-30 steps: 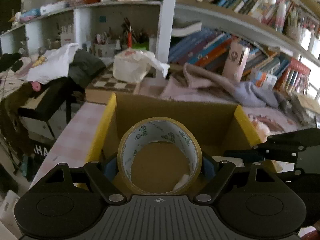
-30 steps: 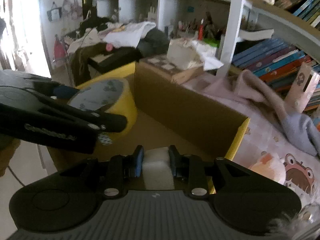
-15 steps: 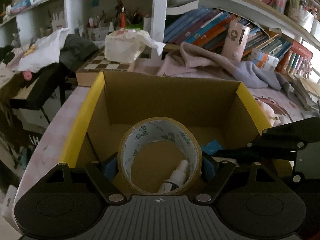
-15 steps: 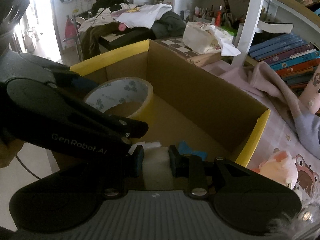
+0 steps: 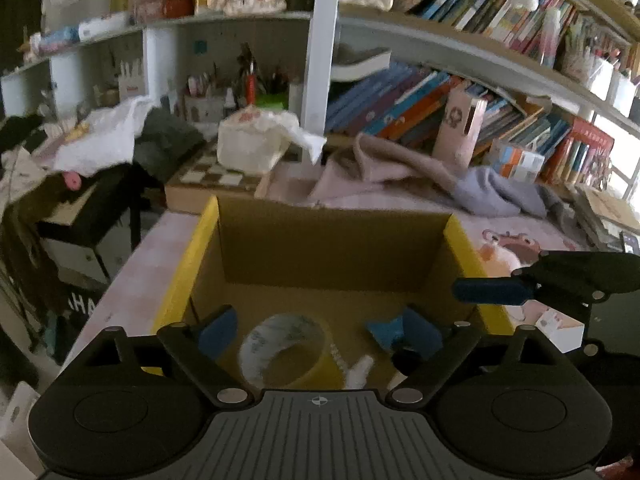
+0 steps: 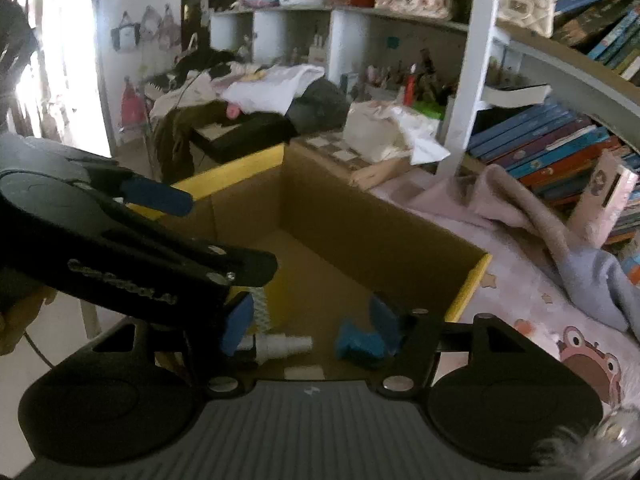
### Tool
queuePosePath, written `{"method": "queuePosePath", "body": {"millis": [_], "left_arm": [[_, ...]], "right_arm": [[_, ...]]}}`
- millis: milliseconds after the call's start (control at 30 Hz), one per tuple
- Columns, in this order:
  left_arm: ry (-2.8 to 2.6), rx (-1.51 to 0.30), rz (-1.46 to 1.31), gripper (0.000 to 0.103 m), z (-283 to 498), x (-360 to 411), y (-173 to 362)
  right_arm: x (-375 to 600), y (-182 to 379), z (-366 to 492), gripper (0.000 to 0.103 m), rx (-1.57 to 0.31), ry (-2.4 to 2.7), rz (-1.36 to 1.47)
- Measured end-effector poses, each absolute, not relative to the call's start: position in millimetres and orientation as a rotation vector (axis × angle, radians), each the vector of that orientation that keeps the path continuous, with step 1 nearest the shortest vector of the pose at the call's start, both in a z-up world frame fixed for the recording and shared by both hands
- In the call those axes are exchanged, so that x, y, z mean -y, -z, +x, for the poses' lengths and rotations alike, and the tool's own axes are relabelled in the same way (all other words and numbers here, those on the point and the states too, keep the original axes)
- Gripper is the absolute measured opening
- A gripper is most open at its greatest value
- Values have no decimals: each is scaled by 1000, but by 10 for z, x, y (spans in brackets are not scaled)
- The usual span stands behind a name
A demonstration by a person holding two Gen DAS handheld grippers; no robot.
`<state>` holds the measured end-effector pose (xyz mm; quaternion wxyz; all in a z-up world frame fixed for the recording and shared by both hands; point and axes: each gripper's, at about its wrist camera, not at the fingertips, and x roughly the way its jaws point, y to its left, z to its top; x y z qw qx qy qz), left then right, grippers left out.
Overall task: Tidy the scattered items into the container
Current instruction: 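Open both grippers to drop the tape roll and white block into the box, then withdraw both tools from the box toward the white chargers on the mat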
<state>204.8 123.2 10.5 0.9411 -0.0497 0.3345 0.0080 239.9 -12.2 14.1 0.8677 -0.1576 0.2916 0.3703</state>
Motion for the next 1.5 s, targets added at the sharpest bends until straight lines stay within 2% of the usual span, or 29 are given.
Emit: {"method": "queuePosePath", "body": {"millis": [567, 933, 1500], "left_arm": [[-23, -543, -100, 96, 1334, -992, -468], [-16, -519, -98, 96, 874, -848, -498], [-51, -480, -119, 97, 191, -612, -327]], "right_arm": [[770, -470, 1845, 72, -504, -607, -217], [1126, -524, 1296, 81, -446, -488, -147], [1418, -402, 567, 85, -444, -368, -122]]}}
